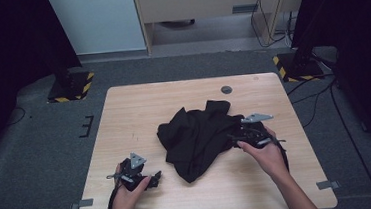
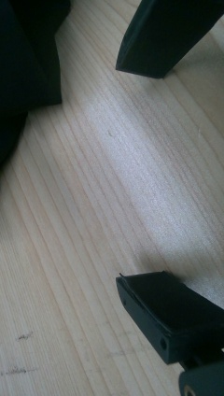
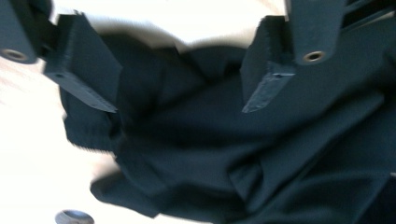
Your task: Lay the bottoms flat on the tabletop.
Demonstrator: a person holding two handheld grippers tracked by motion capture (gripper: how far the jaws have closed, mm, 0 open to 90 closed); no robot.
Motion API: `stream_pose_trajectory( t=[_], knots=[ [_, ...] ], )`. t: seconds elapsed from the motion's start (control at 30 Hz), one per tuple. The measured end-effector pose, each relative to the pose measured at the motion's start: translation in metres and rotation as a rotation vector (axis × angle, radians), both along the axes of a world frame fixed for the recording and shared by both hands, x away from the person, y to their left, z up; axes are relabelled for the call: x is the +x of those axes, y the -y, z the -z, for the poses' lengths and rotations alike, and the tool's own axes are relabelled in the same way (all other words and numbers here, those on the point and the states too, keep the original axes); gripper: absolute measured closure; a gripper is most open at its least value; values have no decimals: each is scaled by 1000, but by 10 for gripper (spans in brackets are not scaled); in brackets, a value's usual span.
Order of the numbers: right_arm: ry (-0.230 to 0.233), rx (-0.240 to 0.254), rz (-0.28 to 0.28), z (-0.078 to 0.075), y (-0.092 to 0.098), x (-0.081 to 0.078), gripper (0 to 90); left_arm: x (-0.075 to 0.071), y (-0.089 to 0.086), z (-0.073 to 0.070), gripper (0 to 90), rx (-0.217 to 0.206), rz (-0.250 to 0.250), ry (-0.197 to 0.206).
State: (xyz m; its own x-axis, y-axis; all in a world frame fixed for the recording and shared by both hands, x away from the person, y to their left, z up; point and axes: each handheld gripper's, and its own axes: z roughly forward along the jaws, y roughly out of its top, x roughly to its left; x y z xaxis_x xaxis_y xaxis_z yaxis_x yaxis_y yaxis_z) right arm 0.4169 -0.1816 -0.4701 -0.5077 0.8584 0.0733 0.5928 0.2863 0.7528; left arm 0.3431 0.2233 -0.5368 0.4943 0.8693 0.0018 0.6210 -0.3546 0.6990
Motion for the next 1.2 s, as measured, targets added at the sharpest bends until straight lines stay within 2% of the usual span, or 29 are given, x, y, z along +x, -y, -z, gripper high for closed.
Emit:
stream_pose_trajectory(
  t=[0.13, 0.17, 0.2, 0.23, 0.3, 0.37, 0.4, 0.43, 0.47, 0.57, 0.6, 0.67, 0.73, 0.77, 0.87, 0.9, 0.97, 1.03, 1.07, 1.13, 1.17, 1.2],
  knots=[
    [3, -4, 8, -3, -13, 19, 187, 0, 1, 0, 4, 1, 3, 2],
    [3, -4, 8, -3, -13, 19, 187, 0, 1, 0, 4, 1, 4, 3],
    [-4, -11, 14, -2, -21, 28, 156, 0, 2, -1, 25, -2, 5, 4],
    [-4, -11, 14, -2, -21, 28, 156, 0, 2, -1, 25, -2, 5, 6],
    [-21, -3, 25, 0, -28, 38, 139, 0, 3, -4, 34, -13, 4, 13],
    [-37, -13, 19, 2, -31, 43, 203, -1, 4, -5, 36, -21, 4, 20],
    [-37, -13, 19, 2, -31, 43, 203, -1, 4, -5, 38, -21, 4, 20],
    [-43, -18, 9, 4, -33, 45, 286, -1, 4, -7, 38, -21, 8, 24],
    [-69, -31, -28, 8, -35, 47, 440, -1, 5, -9, 40, -32, 7, 29],
    [-64, -59, -65, 12, -37, 44, 674, -2, 5, -12, 44, -53, 7, 44],
    [-64, -59, -65, 12, -37, 44, 674, -2, 5, -15, 44, -53, 10, 52],
    [-60, -66, -97, 14, -36, 40, 804, -2, 5, -18, 52, -65, 14, 61],
    [-52, -43, -106, 14, -34, 36, 861, -1, 5, -20, 64, -83, 18, 66],
    [-41, -32, -129, 15, -32, 31, 871, 1, 7, -23, 75, -80, 20, 77],
    [-41, -6, -145, 17, -26, 20, 874, 4, 9, -26, 84, -90, 26, 79],
    [-42, 5, -154, 17, -23, 14, 875, 8, 12, -30, 86, -97, 33, 85],
    [-36, 24, -164, 19, -18, 5, 875, 15, 16, -36, 88, -130, 36, 71],
    [-31, 31, -169, 20, -17, 2, 876, 18, 18, -40, 90, -130, 42, 77],
    [-28, 47, -178, 23, -13, -5, 876, 29, 25, -51, 94, -139, 44, 86],
    [-29, 52, -178, 24, -12, -8, 876, 33, 28, -54, 94, -141, 47, 89],
    [-24, 71, -177, 23, -9, -12, 875, 45, 38, -64, 93, -119, 59, 95],
    [-20, 77, -180, 23, -9, -13, 875, 50, 42, -69, 90, -111, 68, 101]
  ],
)
